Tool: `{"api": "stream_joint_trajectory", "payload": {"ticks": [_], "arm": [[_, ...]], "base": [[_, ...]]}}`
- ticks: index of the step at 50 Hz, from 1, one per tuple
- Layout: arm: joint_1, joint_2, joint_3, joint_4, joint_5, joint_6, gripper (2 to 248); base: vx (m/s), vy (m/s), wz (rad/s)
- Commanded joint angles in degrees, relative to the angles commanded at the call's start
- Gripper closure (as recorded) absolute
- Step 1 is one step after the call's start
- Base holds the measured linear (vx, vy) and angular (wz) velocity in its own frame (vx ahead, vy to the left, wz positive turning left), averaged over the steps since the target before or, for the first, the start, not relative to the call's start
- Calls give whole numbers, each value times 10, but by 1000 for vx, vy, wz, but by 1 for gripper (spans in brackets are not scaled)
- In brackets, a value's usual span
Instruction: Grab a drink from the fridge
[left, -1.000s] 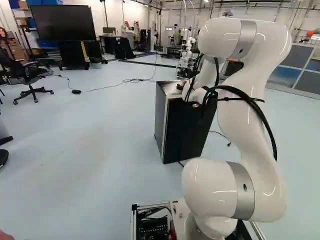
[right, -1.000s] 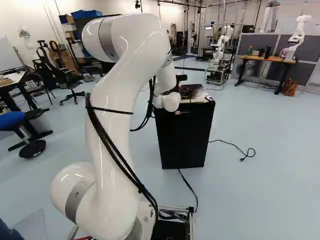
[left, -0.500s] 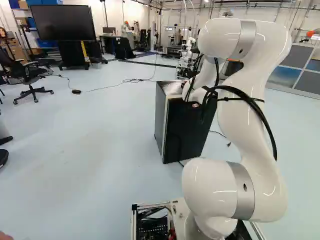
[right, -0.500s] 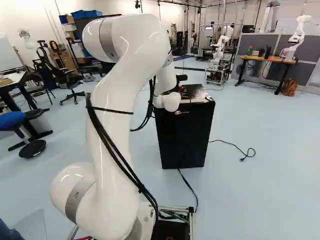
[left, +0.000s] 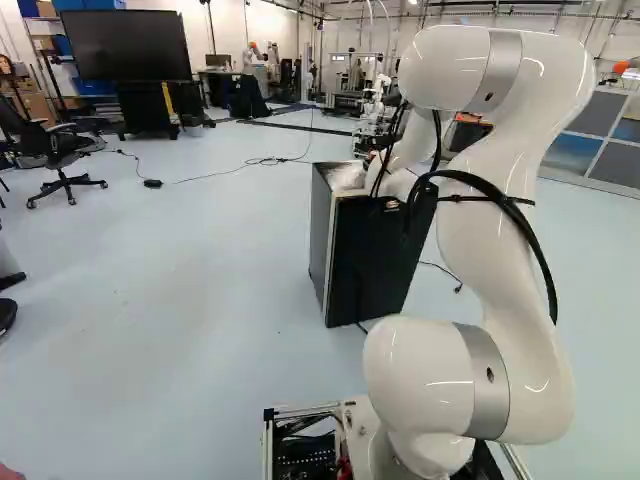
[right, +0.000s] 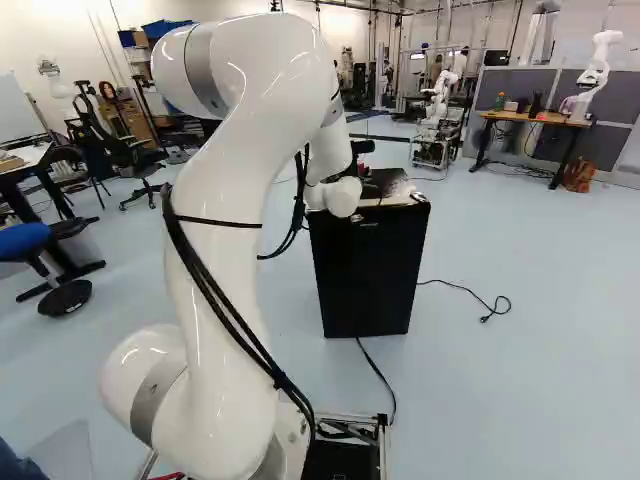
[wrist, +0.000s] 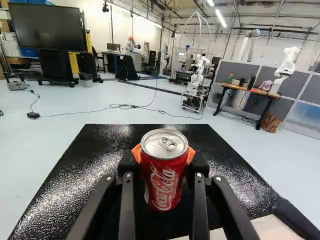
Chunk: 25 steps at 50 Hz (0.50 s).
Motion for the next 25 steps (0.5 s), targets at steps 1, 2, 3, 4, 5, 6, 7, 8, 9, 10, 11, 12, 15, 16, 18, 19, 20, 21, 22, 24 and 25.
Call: {"api": "stream_joint_trajectory", "payload": {"ticks": [1, 2, 3, 4, 5, 6, 7, 8, 9, 10, 11, 12, 15, 16, 18, 19, 20, 21, 22, 24, 25], "arm": [[0, 1, 0, 0, 0, 0, 151], [0, 2, 0, 0, 0, 0, 151], [0, 3, 0, 0, 0, 0, 151], [0, 4, 0, 0, 0, 0, 151], [0, 5, 0, 0, 0, 0, 151], [0, 6, 0, 0, 0, 0, 151], [0, 7, 0, 0, 0, 0, 151], [0, 8, 0, 0, 0, 0, 151], [0, 9, 0, 0, 0, 0, 151], [0, 10, 0, 0, 0, 0, 151], [0, 11, 0, 0, 0, 0, 151], [0, 12, 0, 0, 0, 0, 151], [0, 15, -1, 0, 0, 0, 151], [0, 16, -1, 0, 0, 0, 151], [0, 18, -1, 0, 0, 0, 151], [0, 19, -1, 0, 0, 0, 151], [0, 20, -1, 0, 0, 0, 151], [0, 21, -1, 0, 0, 0, 151], [0, 22, -1, 0, 0, 0, 151], [0, 24, -1, 0, 0, 0, 151], [0, 24, -1, 0, 0, 0, 151]], "base": [[0, 0, 0], [0, 0, 0], [0, 0, 0], [0, 0, 0], [0, 0, 0], [0, 0, 0], [0, 0, 0], [0, 0, 0], [0, 0, 0], [0, 0, 0], [0, 0, 0], [0, 0, 0], [0, 0, 0], [0, 0, 0], [0, 0, 0], [0, 0, 0], [0, 0, 0], [0, 0, 0], [0, 0, 0], [0, 0, 0], [0, 0, 0]]}}
